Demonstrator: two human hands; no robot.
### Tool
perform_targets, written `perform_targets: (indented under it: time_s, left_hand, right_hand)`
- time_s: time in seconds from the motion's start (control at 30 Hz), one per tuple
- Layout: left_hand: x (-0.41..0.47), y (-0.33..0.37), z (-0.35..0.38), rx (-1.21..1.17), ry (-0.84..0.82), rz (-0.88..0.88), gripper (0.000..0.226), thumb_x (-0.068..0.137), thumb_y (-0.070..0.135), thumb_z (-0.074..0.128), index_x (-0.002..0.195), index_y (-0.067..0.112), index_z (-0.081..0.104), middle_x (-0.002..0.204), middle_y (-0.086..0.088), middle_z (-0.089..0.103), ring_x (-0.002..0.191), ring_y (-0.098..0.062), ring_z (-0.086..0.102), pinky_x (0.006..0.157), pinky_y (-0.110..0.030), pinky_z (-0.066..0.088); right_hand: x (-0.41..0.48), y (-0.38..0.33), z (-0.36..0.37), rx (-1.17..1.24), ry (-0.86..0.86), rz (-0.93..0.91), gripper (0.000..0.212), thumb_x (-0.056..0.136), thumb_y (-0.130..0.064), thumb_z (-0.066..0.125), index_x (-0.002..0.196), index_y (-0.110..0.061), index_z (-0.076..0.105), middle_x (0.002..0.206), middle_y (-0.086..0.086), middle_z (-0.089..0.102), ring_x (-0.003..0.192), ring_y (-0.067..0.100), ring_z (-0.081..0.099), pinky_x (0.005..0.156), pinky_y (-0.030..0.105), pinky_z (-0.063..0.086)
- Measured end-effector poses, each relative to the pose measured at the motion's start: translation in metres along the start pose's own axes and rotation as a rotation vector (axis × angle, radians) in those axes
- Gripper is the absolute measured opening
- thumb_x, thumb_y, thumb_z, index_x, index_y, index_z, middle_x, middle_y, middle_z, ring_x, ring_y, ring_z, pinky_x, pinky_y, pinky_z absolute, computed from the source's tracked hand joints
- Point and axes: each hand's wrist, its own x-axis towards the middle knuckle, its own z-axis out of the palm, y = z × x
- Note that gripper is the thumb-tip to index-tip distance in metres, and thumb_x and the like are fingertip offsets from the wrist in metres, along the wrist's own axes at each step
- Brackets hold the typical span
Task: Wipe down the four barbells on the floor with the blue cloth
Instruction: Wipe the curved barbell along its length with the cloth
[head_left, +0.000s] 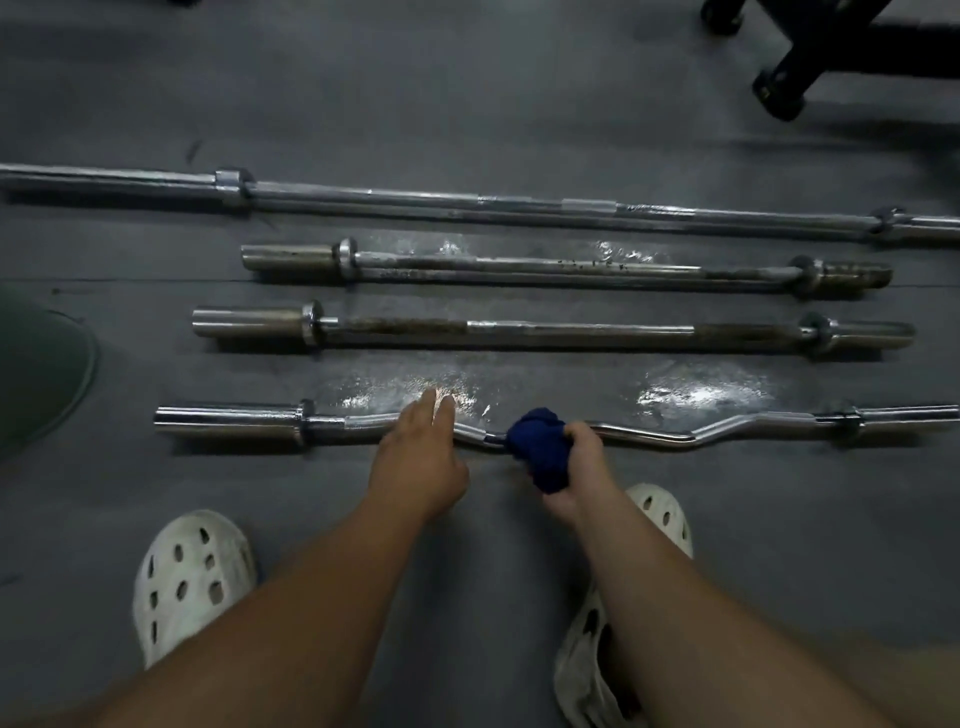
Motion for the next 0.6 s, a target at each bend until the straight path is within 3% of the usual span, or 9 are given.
perform_targets:
  time_s: [0.07, 0.17, 0.27, 0.37, 0.43, 0.5, 0.53, 0.6]
  left_hand:
    - [0.011, -0.015, 0.007, 0.003, -0.024, -0.013, 0.082, 0.089, 0.031, 0.056, 0.157, 0.018, 0.012, 0.166, -0.006, 0.002, 0.152, -0.025, 0.006, 0.119, -0.043, 0.023]
    - [0.026, -0.038, 0.019, -0.021, -0.05, -0.024, 0.081, 0.089, 0.031, 0.056, 0.157, 0.018, 0.013, 0.166, -0.007, 0.003, 0.152, -0.026, 0.007, 0.12, -0.044, 0.021]
    - [0.032, -0.06, 0.032, 0.009, -0.068, 0.001, 0.081, 0.09, 0.031, 0.056, 0.157, 0.017, 0.012, 0.166, -0.007, 0.003, 0.151, -0.025, 0.007, 0.121, -0.039, 0.018]
    - [0.033, -0.076, 0.039, 0.054, -0.08, 0.02, 0.084, 0.084, 0.028, 0.059, 0.156, 0.016, 0.017, 0.165, -0.007, 0.009, 0.151, -0.026, 0.011, 0.121, -0.04, 0.022]
    - [0.033, -0.083, 0.042, 0.077, -0.074, 0.053, 0.085, 0.078, 0.025, 0.061, 0.155, 0.012, 0.025, 0.164, -0.01, 0.016, 0.15, -0.029, 0.018, 0.118, -0.045, 0.028]
    - [0.034, -0.089, 0.044, 0.092, -0.058, 0.097, 0.087, 0.072, 0.02, 0.064, 0.152, 0.009, 0.033, 0.161, -0.013, 0.025, 0.147, -0.033, 0.027, 0.115, -0.049, 0.034]
    - [0.034, -0.092, 0.044, 0.096, -0.056, 0.113, 0.087, 0.07, 0.02, 0.065, 0.151, 0.008, 0.034, 0.16, -0.013, 0.028, 0.146, -0.034, 0.029, 0.113, -0.05, 0.036]
    - [0.033, -0.094, 0.043, 0.103, -0.056, 0.13, 0.088, 0.071, 0.02, 0.065, 0.152, 0.009, 0.033, 0.161, -0.012, 0.026, 0.146, -0.033, 0.028, 0.113, -0.05, 0.036]
  right_hand:
    - [0.024, 0.006, 0.009, -0.184, 0.155, -0.142, 0.022, 0.088, -0.022, 0.055, 0.102, -0.008, 0.064, 0.091, 0.01, 0.067, 0.07, 0.022, 0.061, 0.052, 0.025, 0.045]
    - [0.059, 0.022, 0.013, -0.727, 0.378, -0.516, 0.021, 0.087, -0.02, 0.061, 0.103, -0.008, 0.067, 0.133, 0.015, 0.053, 0.107, 0.026, 0.057, 0.089, 0.031, 0.047]
    - [0.075, 0.048, 0.017, -1.147, 0.317, -0.714, 0.053, 0.085, -0.019, 0.062, 0.135, -0.007, 0.05, 0.159, 0.017, 0.02, 0.144, 0.029, 0.025, 0.118, 0.032, 0.02]
    - [0.072, 0.091, 0.038, -1.378, 0.122, -0.76, 0.08, 0.084, -0.01, 0.056, 0.154, -0.005, 0.019, 0.163, 0.016, 0.004, 0.15, 0.03, 0.0, 0.12, 0.032, -0.002]
    - [0.068, 0.109, 0.054, -1.424, 0.012, -0.808, 0.081, 0.084, -0.005, 0.054, 0.155, -0.009, 0.015, 0.164, 0.013, 0.003, 0.15, 0.029, 0.001, 0.121, 0.032, 0.001]
    - [0.075, 0.1, 0.05, -1.495, -0.067, -0.888, 0.075, 0.085, -0.006, 0.054, 0.154, -0.015, 0.025, 0.163, 0.01, 0.015, 0.149, 0.027, 0.014, 0.121, 0.036, 0.016]
    - [0.081, 0.089, 0.04, -1.524, -0.059, -0.911, 0.071, 0.084, -0.006, 0.055, 0.151, -0.018, 0.033, 0.159, 0.008, 0.025, 0.145, 0.026, 0.025, 0.118, 0.038, 0.026]
    - [0.089, 0.073, 0.019, -1.486, 0.138, -0.921, 0.064, 0.079, -0.004, 0.056, 0.141, -0.018, 0.047, 0.148, 0.005, 0.045, 0.136, 0.026, 0.042, 0.107, 0.041, 0.04]
